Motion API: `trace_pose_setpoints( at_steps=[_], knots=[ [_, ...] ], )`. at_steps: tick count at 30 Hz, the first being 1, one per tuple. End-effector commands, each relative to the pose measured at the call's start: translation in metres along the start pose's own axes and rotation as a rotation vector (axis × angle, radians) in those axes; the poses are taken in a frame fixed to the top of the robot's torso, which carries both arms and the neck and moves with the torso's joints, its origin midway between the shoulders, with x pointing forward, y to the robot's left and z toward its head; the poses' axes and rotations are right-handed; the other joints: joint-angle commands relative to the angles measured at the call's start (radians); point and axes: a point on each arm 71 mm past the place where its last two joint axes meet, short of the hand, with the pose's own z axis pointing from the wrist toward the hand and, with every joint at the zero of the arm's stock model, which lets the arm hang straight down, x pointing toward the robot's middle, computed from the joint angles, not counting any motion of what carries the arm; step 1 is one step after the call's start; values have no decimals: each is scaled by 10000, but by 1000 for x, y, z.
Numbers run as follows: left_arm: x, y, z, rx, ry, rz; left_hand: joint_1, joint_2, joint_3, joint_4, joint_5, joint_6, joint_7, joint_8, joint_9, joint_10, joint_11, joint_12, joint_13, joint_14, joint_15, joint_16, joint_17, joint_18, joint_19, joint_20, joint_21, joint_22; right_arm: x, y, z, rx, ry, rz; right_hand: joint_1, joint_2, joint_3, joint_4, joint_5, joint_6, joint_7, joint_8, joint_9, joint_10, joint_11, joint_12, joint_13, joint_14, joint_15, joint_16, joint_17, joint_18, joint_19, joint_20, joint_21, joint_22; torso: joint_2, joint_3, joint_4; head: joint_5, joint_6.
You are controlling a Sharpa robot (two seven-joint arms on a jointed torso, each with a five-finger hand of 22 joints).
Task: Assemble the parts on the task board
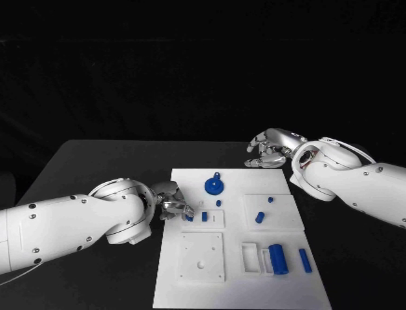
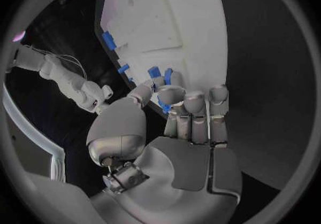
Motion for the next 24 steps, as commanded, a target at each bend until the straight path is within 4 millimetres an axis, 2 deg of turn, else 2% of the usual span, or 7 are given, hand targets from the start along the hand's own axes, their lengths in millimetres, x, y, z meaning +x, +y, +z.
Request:
trace_pose_setpoints(
  at_steps=[1, 2, 4, 10, 13, 19, 24],
  knots=[
    [8, -3, 1, 79, 454, 37, -7, 31, 444, -416, -286, 1367, -818, 88, 17, -272, -321, 90, -1, 209, -278, 56, -29, 118, 72, -1790, 63, -33, 1, 1, 0, -96, 111, -41, 75, 1, 23, 58, 41, -124, 205, 59, 15, -52, -28, 33, -10, 4, -6, -58, -15, 479, -8, -84, -34, 105, -7, 1, 6, -6, -11],
    [8, -3, 1, 86, 462, 41, 5, -26, 451, -324, -680, 1363, -818, 102, 29, -281, -315, 117, -16, 203, -283, 56, -41, 129, 74, -1794, 70, -54, 1, 1, 0, -98, 111, -41, 75, 1, 23, 58, 41, -124, 205, 59, 15, -52, -28, 33, -10, 4, -6, -58, -15, 479, -8, -84, -35, 105, -6, 2, 6, -6, -11],
    [8, -4, 1, 100, 484, 47, 35, -121, 460, -178, -1134, 1362, -815, 123, 43, -294, -312, 159, -49, 195, -288, 61, -59, 138, 67, -1793, 92, -83, 1, 1, 0, -100, 111, -41, 75, 1, 23, 59, 42, -124, 205, 59, 15, -53, -28, 34, -11, 4, -6, -58, -15, 479, -8, -84, -35, 105, -7, 3, 8, -6, -9],
    [9, -6, 2, 132, 537, 73, 136, -277, 445, 10, -1816, 1345, -807, 144, 49, -320, -304, 223, -144, 170, -293, 72, -98, 154, 18, -1789, 142, -141, 1, 2, 0, -111, 114, -38, 75, 2, 21, 61, 44, -124, 205, 59, 15, -53, -28, 35, -13, 4, -6, -58, -16, 479, -7, -83, -36, 106, -4, 8, 9, 4, -17],
    [10, -7, 2, 137, 547, 95, 186, -348, 423, 85, -2308, 1340, -805, 152, 47, -330, -300, 252, -193, 159, -294, 81, -115, 163, -5, -1788, 168, -173, 1, 2, 0, -117, 111, -36, 74, 2, 21, 63, 46, -124, 205, 59, 15, -53, -28, 36, -15, 4, -6, -58, -16, 479, -7, -83, -37, 106, -7, 9, 7, 9, -15],
    [10, -7, 2, 144, 618, 163, 259, -420, 413, 126, -2667, 1342, -805, 159, 43, -336, -300, 282, -234, 156, -296, 92, -129, 173, -21, -1788, 195, -201, 1, 2, 0, -119, 115, -37, 72, 2, 19, 66, 48, -124, 205, 59, 15, -54, -28, 37, -17, 4, -6, -58, -17, 479, -7, -83, -38, 107, -5, 9, 1, 11, -24],
    [12, -9, 2, 184, 701, 306, 326, -445, 426, 100, -2711, 1344, -808, 163, 42, -338, -302, 295, -248, 156, -295, 98, -133, 180, -28, -1791, 205, -211, 1, 2, 0, -130, 117, -35, 71, 1, 18, 68, 50, -124, 205, 59, 15, -54, -28, 38, -19, 4, -6, -58, -18, 479, -7, -83, -39, 108, -5, 8, 1, 8, -34]
  ],
)
